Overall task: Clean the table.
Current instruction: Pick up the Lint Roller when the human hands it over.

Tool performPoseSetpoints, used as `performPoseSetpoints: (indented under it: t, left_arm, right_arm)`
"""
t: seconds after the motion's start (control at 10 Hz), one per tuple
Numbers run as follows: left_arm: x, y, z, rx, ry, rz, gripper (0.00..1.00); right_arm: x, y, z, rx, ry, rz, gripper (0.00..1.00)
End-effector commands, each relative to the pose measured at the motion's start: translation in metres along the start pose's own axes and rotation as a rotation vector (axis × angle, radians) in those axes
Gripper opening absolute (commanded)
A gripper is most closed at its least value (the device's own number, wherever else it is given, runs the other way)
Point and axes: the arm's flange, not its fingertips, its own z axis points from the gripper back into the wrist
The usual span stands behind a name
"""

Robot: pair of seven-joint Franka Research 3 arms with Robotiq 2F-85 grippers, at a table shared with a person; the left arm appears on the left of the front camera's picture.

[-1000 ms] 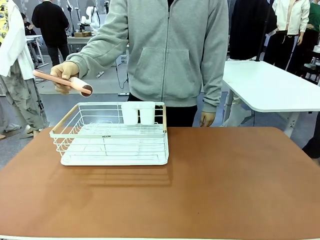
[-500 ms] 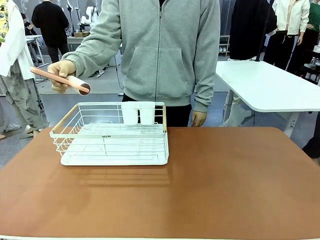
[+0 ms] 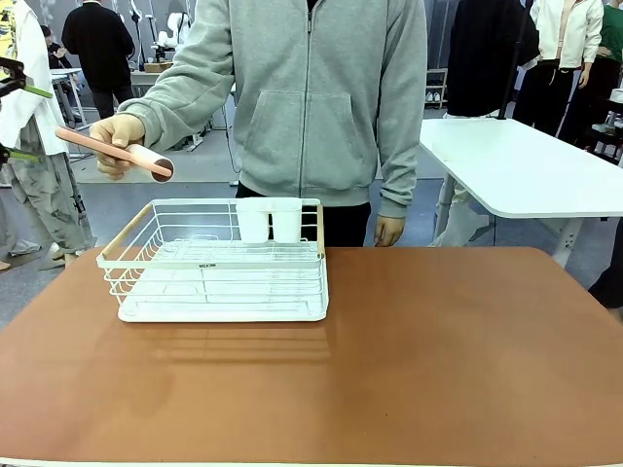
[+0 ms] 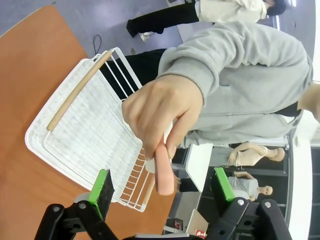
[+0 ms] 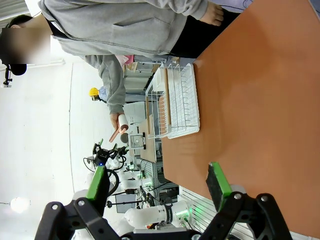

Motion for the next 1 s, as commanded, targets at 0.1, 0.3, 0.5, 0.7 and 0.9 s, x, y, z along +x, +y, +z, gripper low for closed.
performPoseSetpoints:
  t: [0.1,0.3,0.5,0.7,0.9]
  left_arm:
    - [-0.003,0.0,-0.024,0.0,-0.031,0.02,1.0]
    - [-0.002,0.0,-0.03,0.0,-0.036,0.032,1.0]
    - [-0.005,-0.001,-0.033,-0.002,-0.026,0.023,1.0]
    - [-0.011,0.0,-0.039,0.01,-0.009,0.015,1.0]
    - [-0.014,0.0,-0.041,0.013,-0.016,0.012,1.0]
  right_arm:
    - [-0.004,0.003,-0.001,0.012,-0.002,0.009,1.0]
    - [-0.004,0.003,-0.001,0.012,-0.002,0.009,1.0]
    - [-0.004,0.003,-0.001,0.012,-0.002,0.009,1.0]
    - [-0.004,0.003,-0.001,0.012,-0.002,0.009,1.0]
    - [-0.004,0.003,-0.001,0.012,-0.002,0.009,1.0]
